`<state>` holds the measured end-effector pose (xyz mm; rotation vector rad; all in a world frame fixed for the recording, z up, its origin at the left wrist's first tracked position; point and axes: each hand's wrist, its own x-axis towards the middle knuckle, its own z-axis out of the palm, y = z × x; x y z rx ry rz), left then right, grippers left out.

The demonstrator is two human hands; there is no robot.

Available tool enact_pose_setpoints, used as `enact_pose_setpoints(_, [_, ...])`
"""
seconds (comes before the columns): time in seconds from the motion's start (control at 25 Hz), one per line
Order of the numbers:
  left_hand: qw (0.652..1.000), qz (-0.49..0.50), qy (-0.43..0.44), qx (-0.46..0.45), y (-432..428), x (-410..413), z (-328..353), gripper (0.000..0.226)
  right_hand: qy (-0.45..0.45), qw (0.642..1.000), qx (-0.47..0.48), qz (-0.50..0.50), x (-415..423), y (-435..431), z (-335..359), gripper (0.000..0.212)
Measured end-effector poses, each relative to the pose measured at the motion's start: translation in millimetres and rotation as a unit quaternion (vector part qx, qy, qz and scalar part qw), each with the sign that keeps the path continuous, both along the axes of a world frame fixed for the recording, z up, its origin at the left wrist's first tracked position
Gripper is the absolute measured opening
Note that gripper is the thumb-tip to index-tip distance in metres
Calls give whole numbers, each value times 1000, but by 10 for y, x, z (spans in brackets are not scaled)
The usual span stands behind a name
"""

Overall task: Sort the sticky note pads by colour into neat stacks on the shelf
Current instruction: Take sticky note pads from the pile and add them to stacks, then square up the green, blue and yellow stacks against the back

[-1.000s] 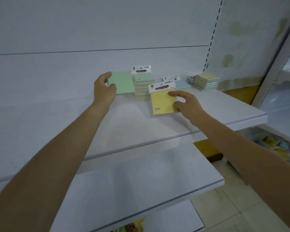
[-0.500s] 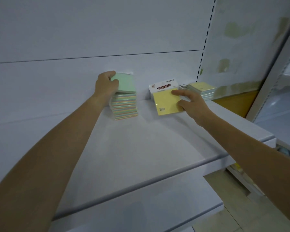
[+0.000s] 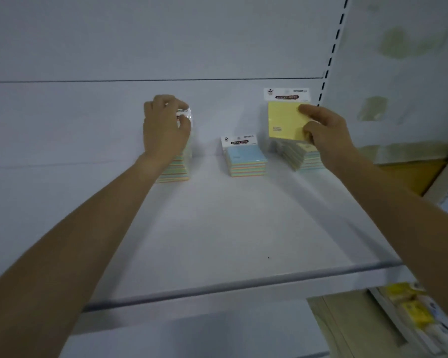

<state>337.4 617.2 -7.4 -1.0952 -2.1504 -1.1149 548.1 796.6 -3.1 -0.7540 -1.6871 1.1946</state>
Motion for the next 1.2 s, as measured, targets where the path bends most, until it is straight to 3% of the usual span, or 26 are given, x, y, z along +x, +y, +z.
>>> enact_pose_setpoints(0.16, [992,-88,57,-66,352,460,-141,29,-23,1000,-5,2,288,475,76,42])
enact_pose_setpoints(0.4, [949,-217,20,-228,744,1124,-351,33,-111,994,11,9,465,875,-12,41])
enact_pose_setpoints(0.52, [926,-209,14,-314,832,1289,-436,33,-170,985,23,29,415,886,-63,41])
enact_pose_setpoints(0.68, [911,-198,19,-361,854,1324,-488,34,-192,980,28,33,356,885,-166,39])
enact_pose_setpoints(0.84, [921,-198,35,-334,817,1270,-518,32,-225,972,63,11,334,887,-194,38])
enact_pose_setpoints(1.0, [957,-151,77,-234,638,1035,-524,37,-144,961,237,-6,140,581,-84,38])
enact_pose_setpoints(1.2, [980,-74,147,-114,224,640,-416,33,-142,928,331,99,-416,-164,-188,39])
